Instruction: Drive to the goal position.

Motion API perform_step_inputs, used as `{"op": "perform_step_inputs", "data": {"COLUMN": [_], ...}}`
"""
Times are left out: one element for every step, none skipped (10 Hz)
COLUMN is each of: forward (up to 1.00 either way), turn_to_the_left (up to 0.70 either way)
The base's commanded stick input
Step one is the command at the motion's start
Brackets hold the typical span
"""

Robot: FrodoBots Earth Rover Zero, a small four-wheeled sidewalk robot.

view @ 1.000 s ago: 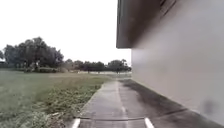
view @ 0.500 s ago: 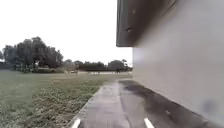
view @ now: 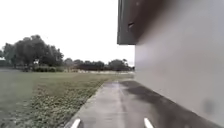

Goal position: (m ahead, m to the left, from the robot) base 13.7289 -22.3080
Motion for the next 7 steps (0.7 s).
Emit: {"op": "perform_step_inputs", "data": {"forward": [0.84,0.84,0.84,0.84,0.84,0.84,0.84], "turn_to_the_left": [0.03,0.03,0.03,0.03,0.03,0.03,0.03]}}
